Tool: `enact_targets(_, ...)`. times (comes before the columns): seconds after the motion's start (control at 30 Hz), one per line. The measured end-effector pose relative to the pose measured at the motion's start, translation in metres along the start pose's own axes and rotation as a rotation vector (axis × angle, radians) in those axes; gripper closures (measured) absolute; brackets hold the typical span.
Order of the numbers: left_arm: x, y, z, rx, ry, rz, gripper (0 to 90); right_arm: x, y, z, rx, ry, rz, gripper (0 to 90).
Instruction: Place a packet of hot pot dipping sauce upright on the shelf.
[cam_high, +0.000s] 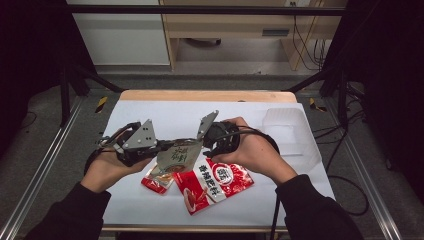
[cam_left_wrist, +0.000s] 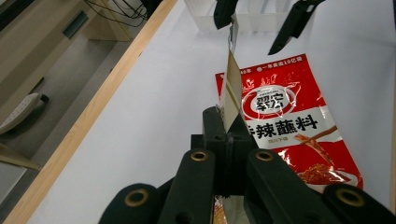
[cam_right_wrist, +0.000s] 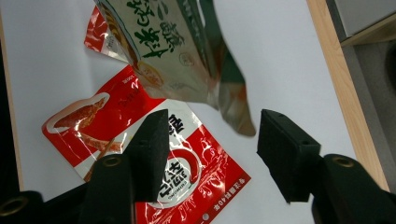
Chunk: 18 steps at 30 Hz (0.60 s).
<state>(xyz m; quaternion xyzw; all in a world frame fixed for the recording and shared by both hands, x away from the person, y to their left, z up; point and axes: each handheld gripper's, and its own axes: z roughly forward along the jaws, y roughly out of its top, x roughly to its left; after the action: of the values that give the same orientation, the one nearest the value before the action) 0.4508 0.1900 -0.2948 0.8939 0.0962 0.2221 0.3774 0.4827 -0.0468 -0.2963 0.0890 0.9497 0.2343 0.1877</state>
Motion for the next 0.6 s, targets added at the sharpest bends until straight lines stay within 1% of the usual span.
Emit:
enact_targets(0.07,-0.002,0.001,0.002,0.0,-0.008,0.005,90.0,-0.001,0.0,0.002,-0.007,0.009,-0.003,48.5)
enact_targets(0.17,-0.004,0.003,0.003,0.001,-0.018,0.01,90.0,-0.001,-0.001,0.004,-0.007,0.021,0.005,51.2)
enact_targets(0.27,-0.007,0.005,0.005,-0.007,-0.029,0.013,90.0,0.001,-0.001,0.006,-0.012,0.042,0.005,54.3)
enact_targets(0.37,-0.01,0.007,0.006,-0.012,-0.034,0.023,90.0,0.003,0.0,0.009,-0.014,0.051,-0.003,57.8)
enact_targets(0.43,-0.011,0.008,0.006,-0.021,-0.038,0.023,90.0,0.004,0.0,0.011,-0.015,0.054,-0.019,62.6)
enact_targets(0.53,-0.012,0.008,0.007,-0.023,-0.042,0.027,90.0,0.006,0.0,0.012,-0.025,0.075,-0.024,67.6)
enact_targets(0.6,-0.012,0.008,0.007,-0.024,-0.043,0.025,90.0,0.007,-0.001,0.014,-0.02,0.079,-0.033,72.1)
